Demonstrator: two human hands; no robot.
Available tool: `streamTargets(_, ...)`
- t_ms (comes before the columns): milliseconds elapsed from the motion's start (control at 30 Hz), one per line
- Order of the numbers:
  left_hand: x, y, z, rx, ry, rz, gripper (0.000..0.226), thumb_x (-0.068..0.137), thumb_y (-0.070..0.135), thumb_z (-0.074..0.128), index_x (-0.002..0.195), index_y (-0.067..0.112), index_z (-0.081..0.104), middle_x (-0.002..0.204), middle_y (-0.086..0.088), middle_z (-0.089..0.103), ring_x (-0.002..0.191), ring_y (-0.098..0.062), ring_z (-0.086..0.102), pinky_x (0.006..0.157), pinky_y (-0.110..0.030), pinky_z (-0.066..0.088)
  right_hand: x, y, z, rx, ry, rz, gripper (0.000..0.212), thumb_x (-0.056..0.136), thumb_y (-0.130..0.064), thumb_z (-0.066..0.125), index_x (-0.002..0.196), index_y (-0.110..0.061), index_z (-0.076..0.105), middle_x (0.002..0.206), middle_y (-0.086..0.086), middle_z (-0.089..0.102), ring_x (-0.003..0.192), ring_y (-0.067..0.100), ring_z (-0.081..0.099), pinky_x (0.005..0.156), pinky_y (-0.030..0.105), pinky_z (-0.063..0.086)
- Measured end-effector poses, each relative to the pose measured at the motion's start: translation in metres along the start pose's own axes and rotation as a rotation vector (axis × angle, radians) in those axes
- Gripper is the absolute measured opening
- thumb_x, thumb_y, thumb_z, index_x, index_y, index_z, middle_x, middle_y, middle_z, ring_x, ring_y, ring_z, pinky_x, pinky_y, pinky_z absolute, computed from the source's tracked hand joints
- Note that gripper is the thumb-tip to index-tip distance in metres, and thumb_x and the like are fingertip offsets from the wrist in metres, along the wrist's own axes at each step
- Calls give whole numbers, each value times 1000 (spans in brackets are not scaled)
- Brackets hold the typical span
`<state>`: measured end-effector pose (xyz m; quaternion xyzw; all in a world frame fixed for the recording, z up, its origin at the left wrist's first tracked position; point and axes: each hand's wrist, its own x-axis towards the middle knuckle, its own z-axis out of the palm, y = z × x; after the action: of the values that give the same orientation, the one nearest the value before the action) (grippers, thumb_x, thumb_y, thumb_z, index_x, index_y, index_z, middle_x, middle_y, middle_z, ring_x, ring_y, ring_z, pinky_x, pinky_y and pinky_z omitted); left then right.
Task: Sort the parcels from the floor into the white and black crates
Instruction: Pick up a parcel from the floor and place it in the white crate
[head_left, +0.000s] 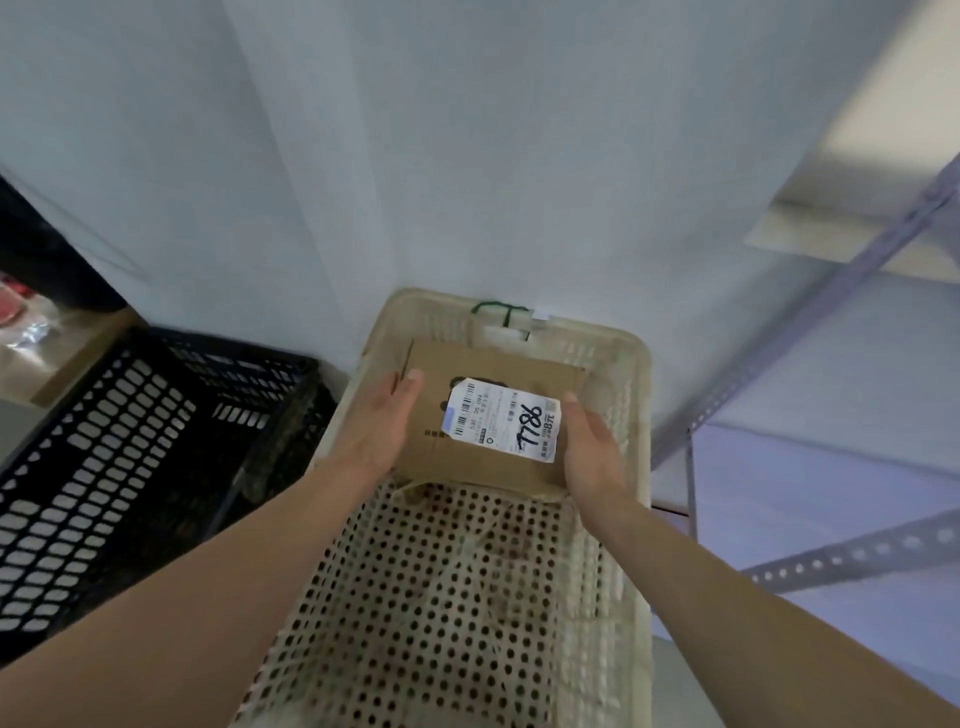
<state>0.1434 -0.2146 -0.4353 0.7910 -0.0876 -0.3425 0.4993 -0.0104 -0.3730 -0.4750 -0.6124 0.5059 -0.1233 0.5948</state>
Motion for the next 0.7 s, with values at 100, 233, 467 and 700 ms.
streamTargets(100, 37, -24, 4, 59, 11, -45, 46, 92, 61, 47, 134, 43, 51, 134, 10, 57, 122, -22, 53, 107, -52, 43, 19, 24, 20, 21, 5, 52, 47, 98, -65, 49, 130, -32, 58, 118, -8, 69, 105, 12, 63, 93, 38, 46)
streamTargets(233, 86, -57, 14, 92, 37, -92, 37, 88, 27, 61, 122, 21, 50, 108, 6, 61, 106, -20, 55, 92, -37, 45, 50, 49, 44, 44, -3, 104, 38, 98, -49, 60, 132, -33, 55, 114, -13, 68, 99, 4, 62, 89, 35, 47)
streamTargets(467, 152, -104, 35, 237, 112, -115, 73, 83, 28, 62, 151, 19, 39, 146, -11, 48, 133, -33, 47, 109, -49, 43, 111, 85, 83, 52, -8, 134, 40, 94, -35, 68, 132, -28, 57, 118, -8, 69, 103, 13, 65, 89, 37, 52)
streamTargets(700, 155, -157, 63, 580, 76, 215, 76, 97, 8, 53, 160, 12, 13, 168, -4, -15, 154, -23, -16, 127, -42, 1, 140, 109, 124, 298, 29, 162, 89, 68, -30, 68, 152, -32, 39, 137, -4, 62, 124, 23, 61, 109, 51, 48)
